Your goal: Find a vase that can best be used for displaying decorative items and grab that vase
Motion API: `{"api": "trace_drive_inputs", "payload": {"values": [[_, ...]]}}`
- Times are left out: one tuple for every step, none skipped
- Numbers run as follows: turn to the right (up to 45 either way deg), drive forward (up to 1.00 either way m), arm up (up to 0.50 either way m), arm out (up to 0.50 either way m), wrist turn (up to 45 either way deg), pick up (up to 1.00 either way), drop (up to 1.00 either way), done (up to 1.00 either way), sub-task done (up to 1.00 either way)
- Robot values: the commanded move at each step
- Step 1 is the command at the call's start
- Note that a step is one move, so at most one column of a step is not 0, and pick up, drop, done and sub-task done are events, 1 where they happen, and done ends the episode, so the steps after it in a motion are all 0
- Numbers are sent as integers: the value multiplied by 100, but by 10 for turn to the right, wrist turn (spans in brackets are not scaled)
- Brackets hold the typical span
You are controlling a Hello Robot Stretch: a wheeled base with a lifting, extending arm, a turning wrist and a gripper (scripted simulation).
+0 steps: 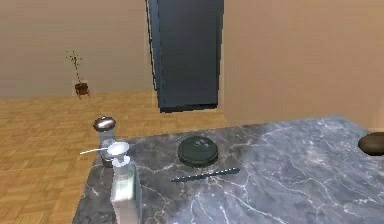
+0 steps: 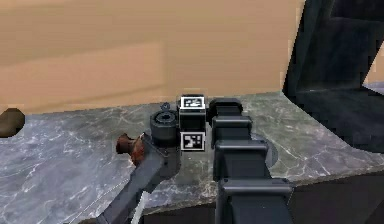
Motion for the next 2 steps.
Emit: {"api": "trace_drive_inputs", "payload": {"values": [[0, 0, 0, 0, 450, 0, 0, 0, 0], [0, 0, 0, 0, 450, 0, 0, 0, 0]]}}
